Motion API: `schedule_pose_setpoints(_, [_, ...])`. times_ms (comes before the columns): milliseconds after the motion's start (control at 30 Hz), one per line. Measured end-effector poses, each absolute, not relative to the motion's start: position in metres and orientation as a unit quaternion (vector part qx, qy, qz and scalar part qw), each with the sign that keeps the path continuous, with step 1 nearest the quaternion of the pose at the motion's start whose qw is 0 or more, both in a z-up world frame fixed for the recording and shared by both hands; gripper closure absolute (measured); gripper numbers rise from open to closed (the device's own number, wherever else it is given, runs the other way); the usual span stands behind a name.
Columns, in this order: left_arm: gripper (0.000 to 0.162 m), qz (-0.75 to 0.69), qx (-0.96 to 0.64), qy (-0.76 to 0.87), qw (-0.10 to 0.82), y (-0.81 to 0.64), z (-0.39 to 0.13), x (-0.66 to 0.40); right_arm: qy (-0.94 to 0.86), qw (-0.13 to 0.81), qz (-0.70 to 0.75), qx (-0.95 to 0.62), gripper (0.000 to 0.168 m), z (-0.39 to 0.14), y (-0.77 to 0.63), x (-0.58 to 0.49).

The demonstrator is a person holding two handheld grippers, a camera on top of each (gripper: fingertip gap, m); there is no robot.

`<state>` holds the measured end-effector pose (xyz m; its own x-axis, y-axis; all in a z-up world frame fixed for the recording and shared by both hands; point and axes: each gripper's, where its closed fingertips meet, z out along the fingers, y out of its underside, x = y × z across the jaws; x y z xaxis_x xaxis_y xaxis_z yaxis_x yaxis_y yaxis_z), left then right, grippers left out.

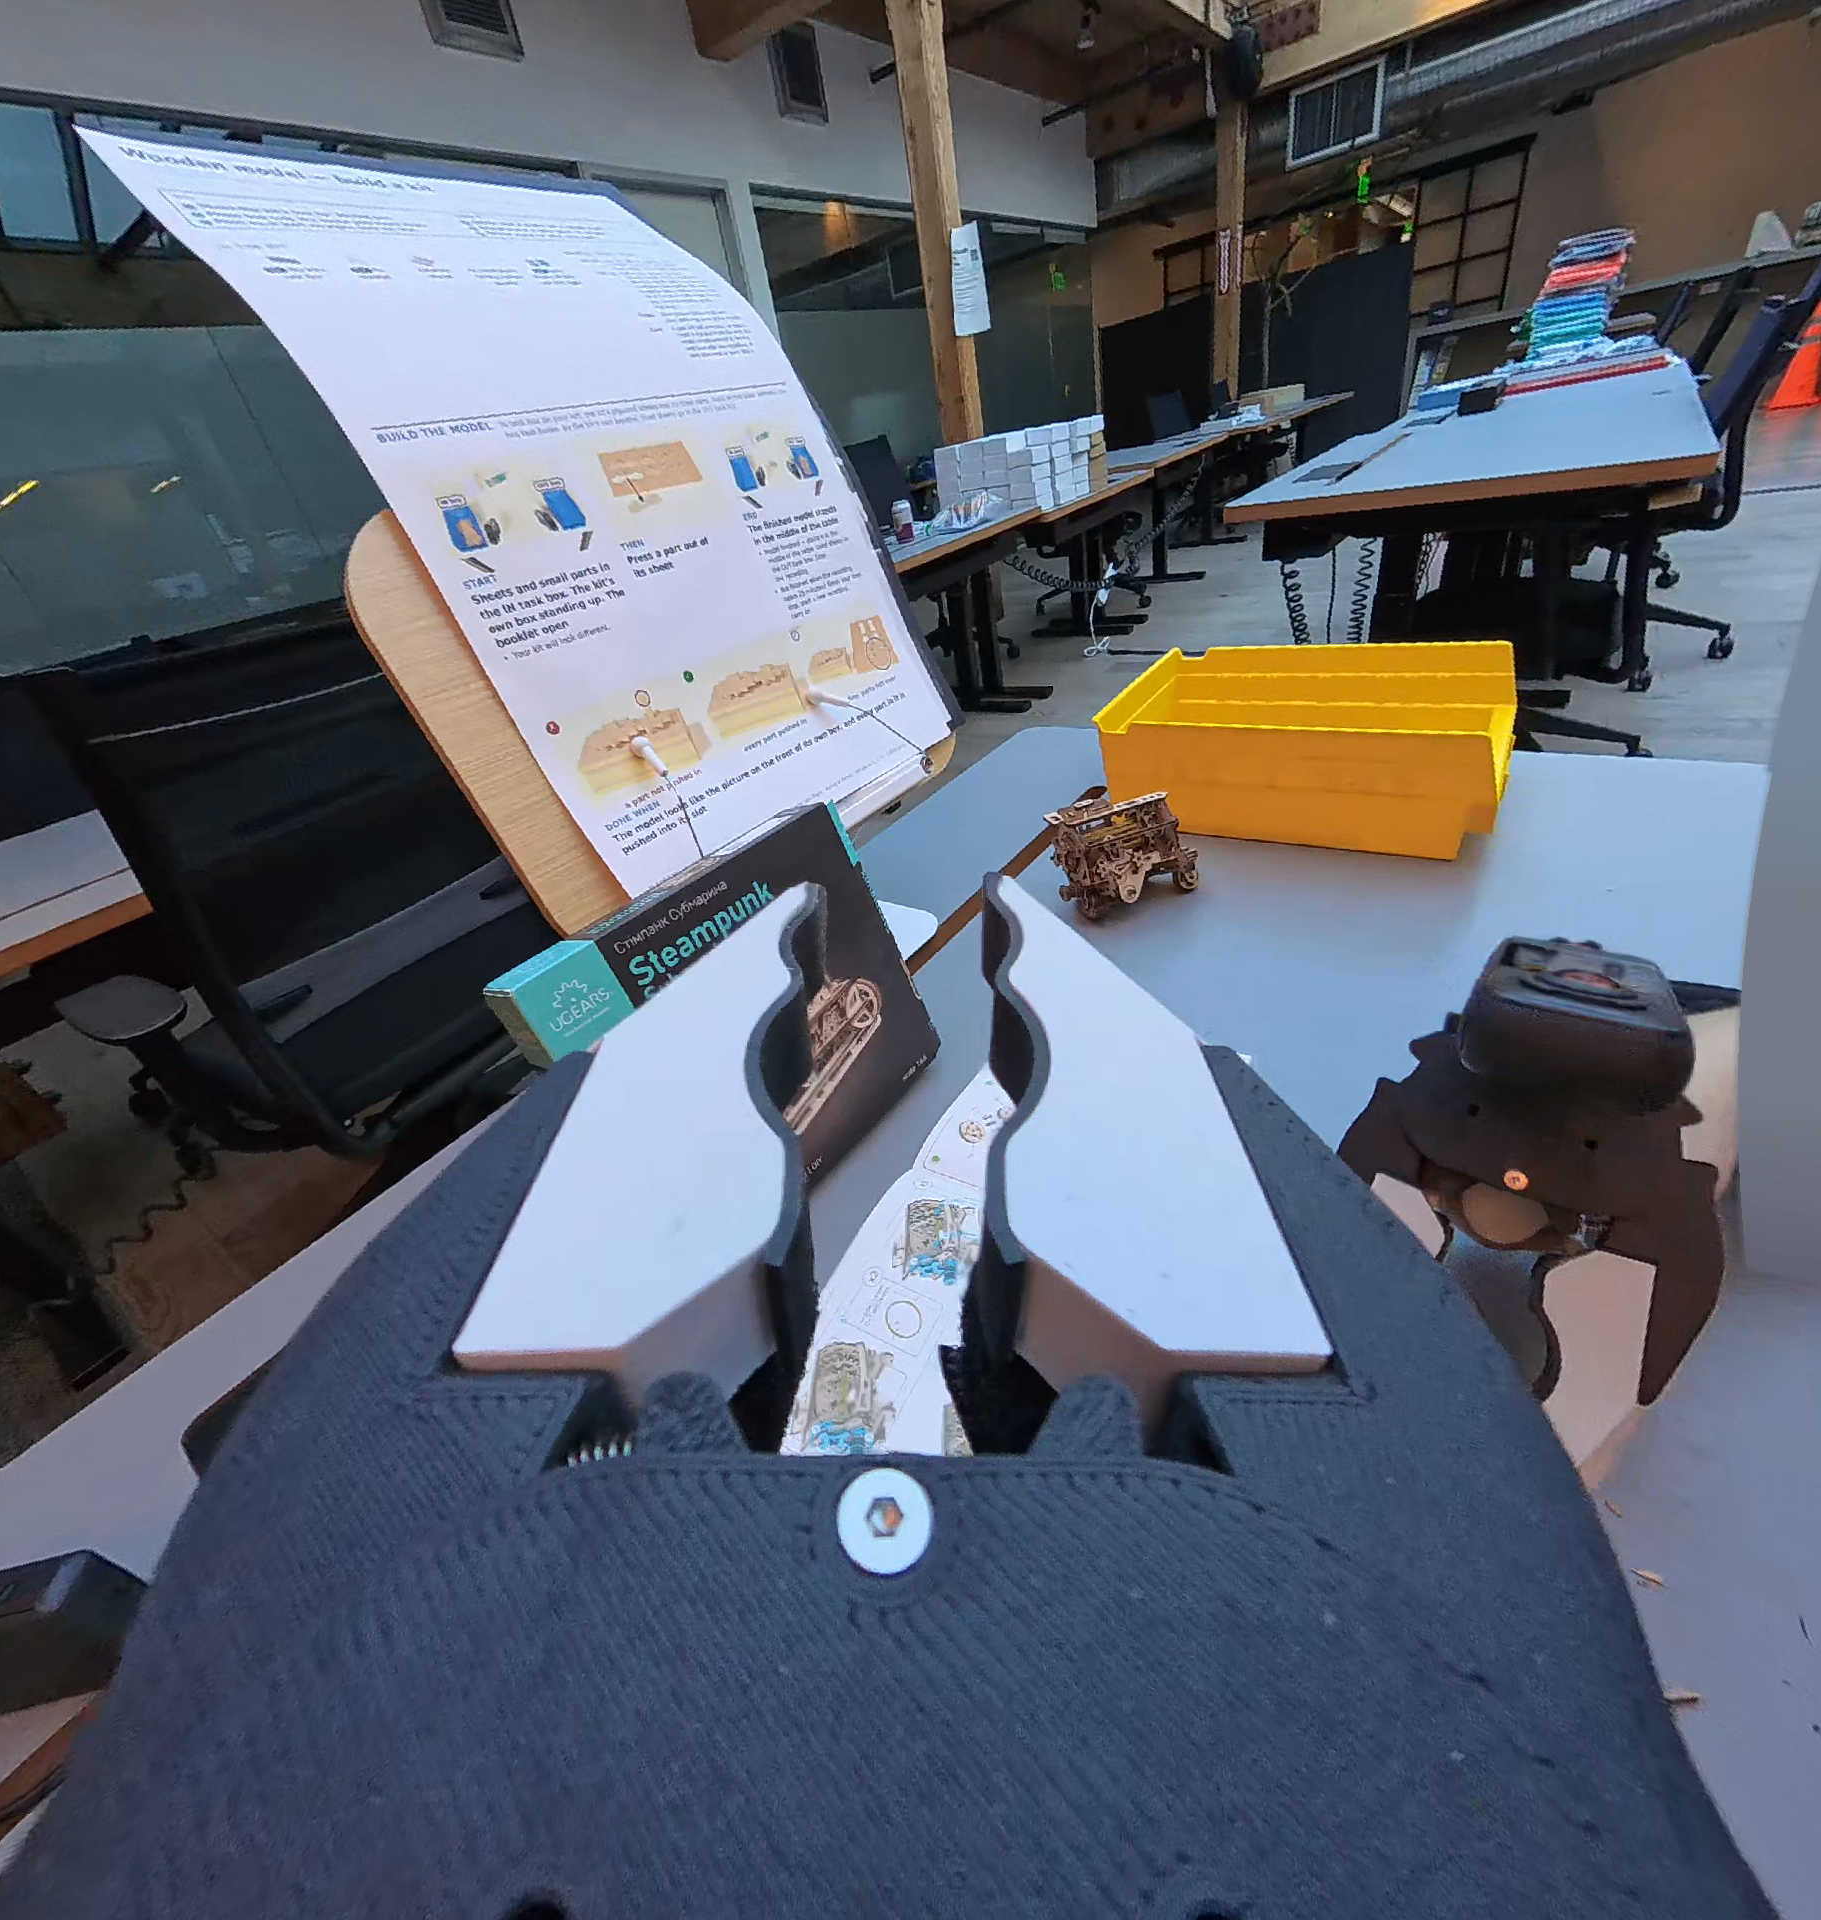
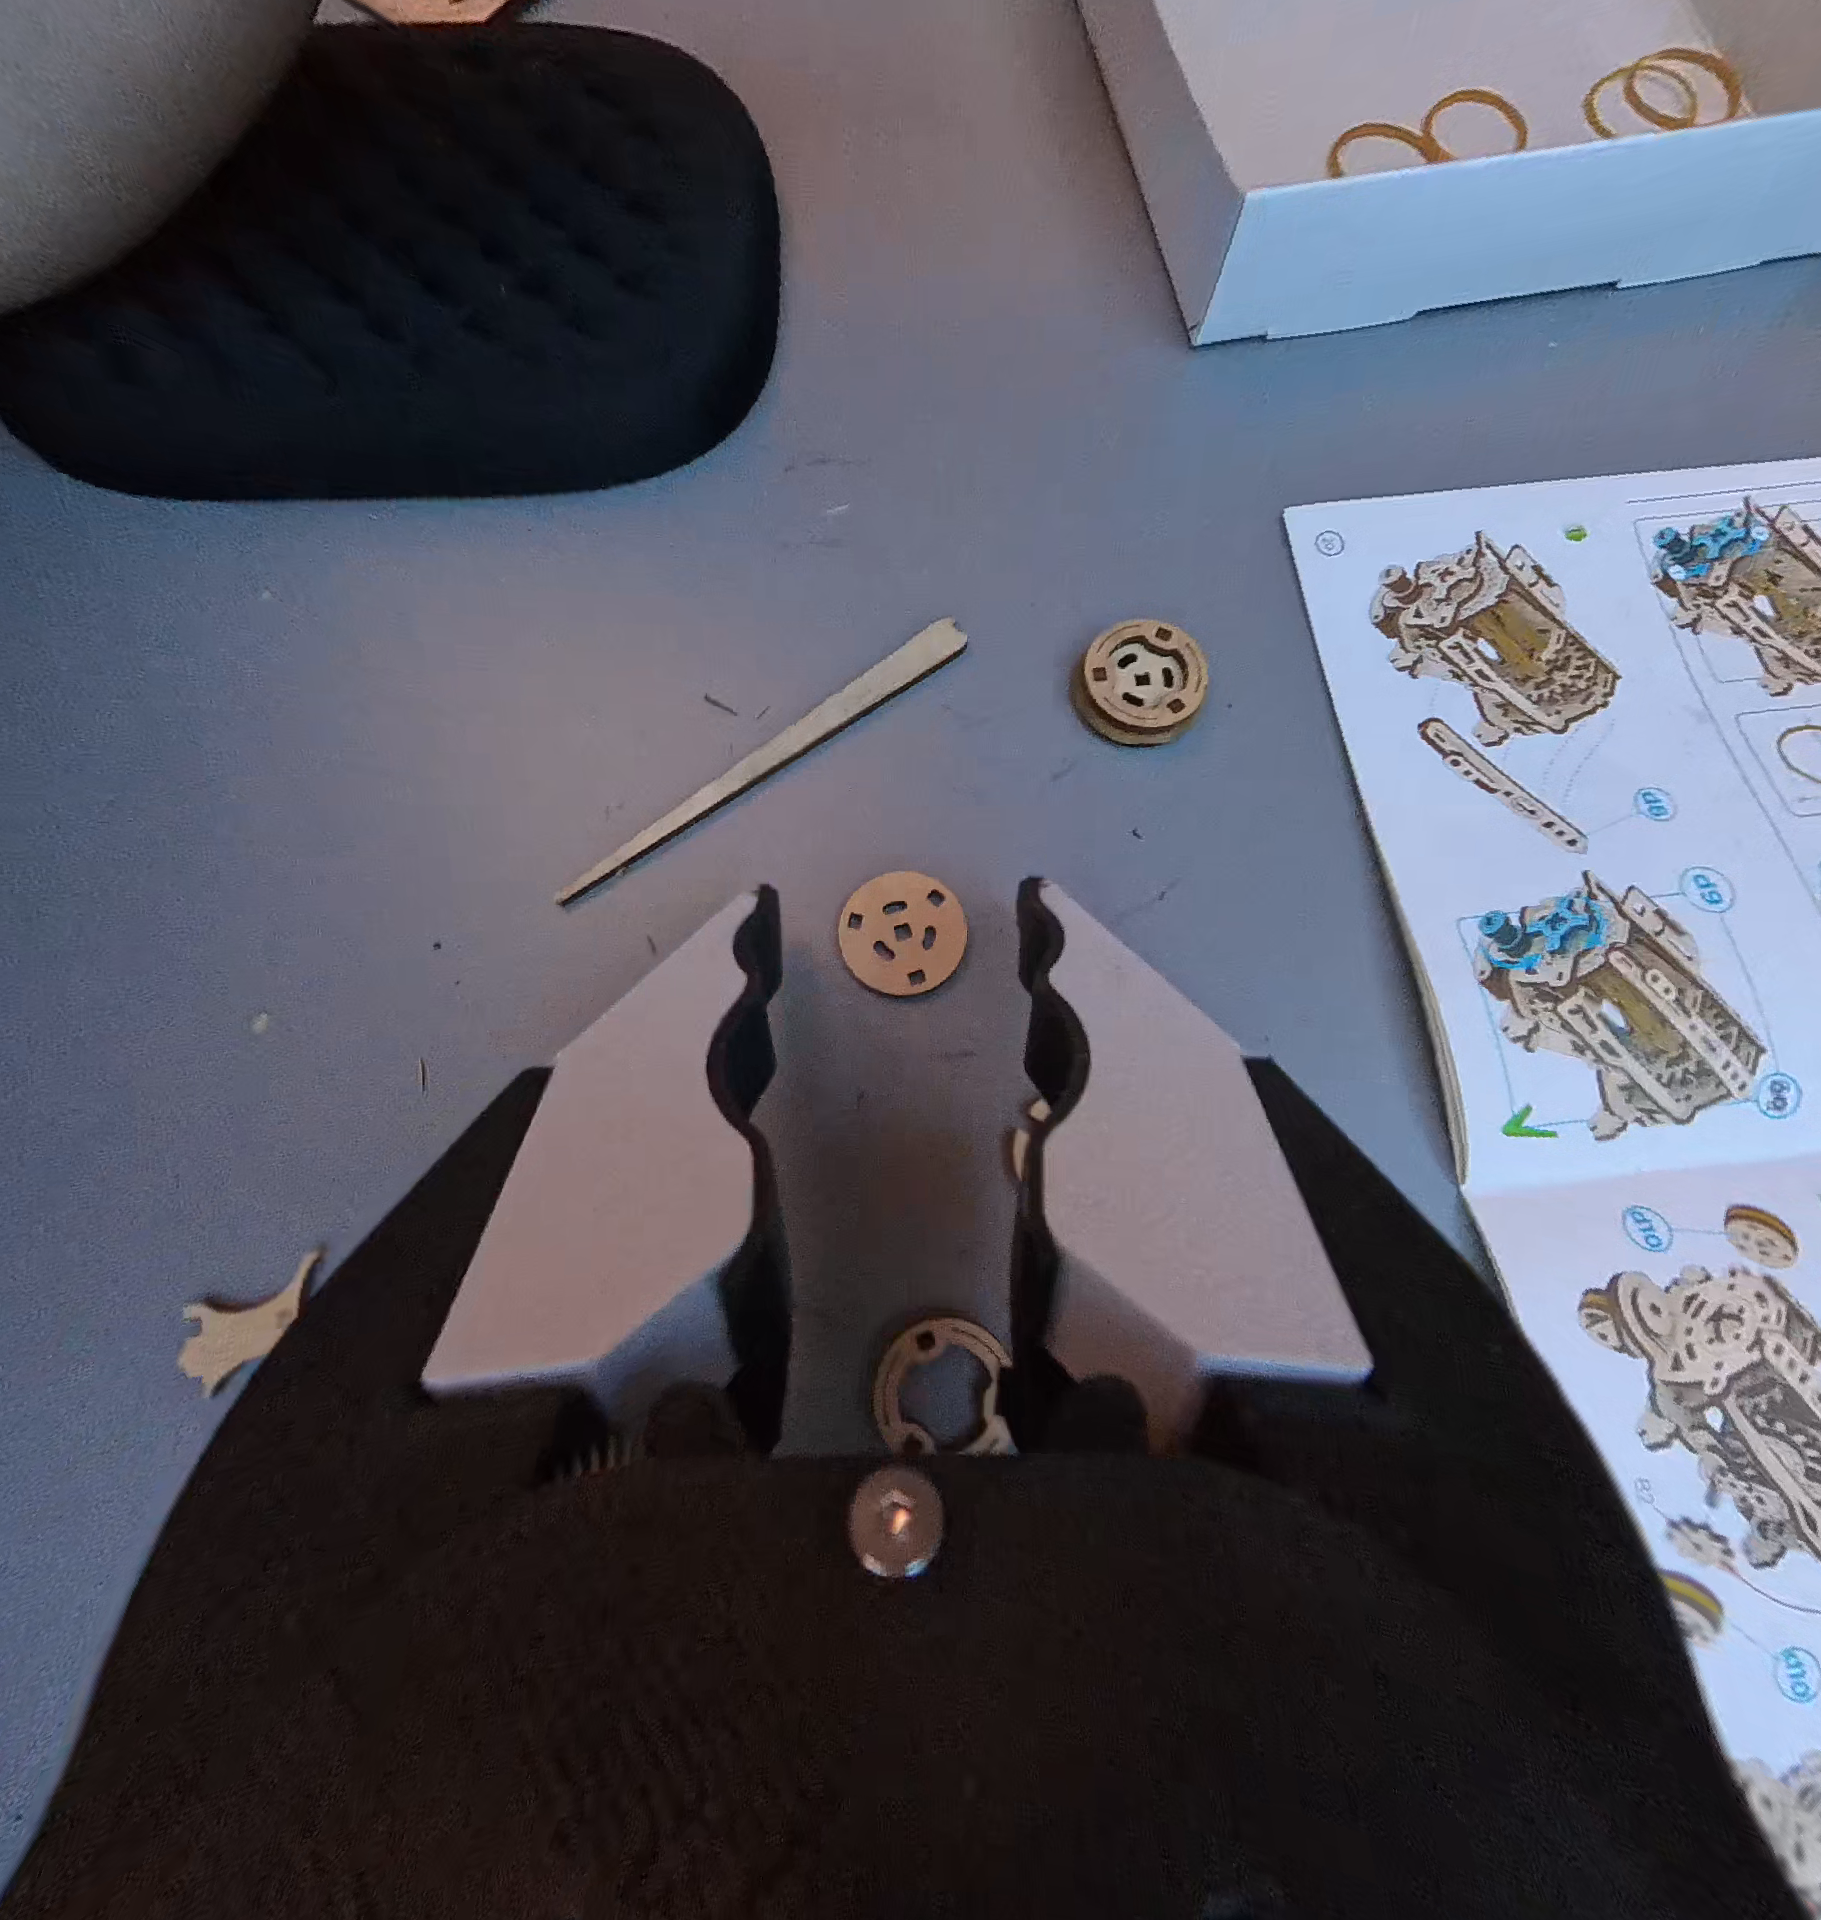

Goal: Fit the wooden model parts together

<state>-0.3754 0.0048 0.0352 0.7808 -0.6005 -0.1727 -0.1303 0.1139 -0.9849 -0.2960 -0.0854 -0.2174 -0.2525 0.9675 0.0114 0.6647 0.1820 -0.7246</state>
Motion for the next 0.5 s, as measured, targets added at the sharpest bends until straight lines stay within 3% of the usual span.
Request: schedule_pose_setpoints(500, [0.134, -0.174, -0.659, 0.301, 0.667, 0.009, 0.022, -0.366, -0.742, 0.233, 0.280, -0.562, 0.143, -0.227, -0.085, -0.292])
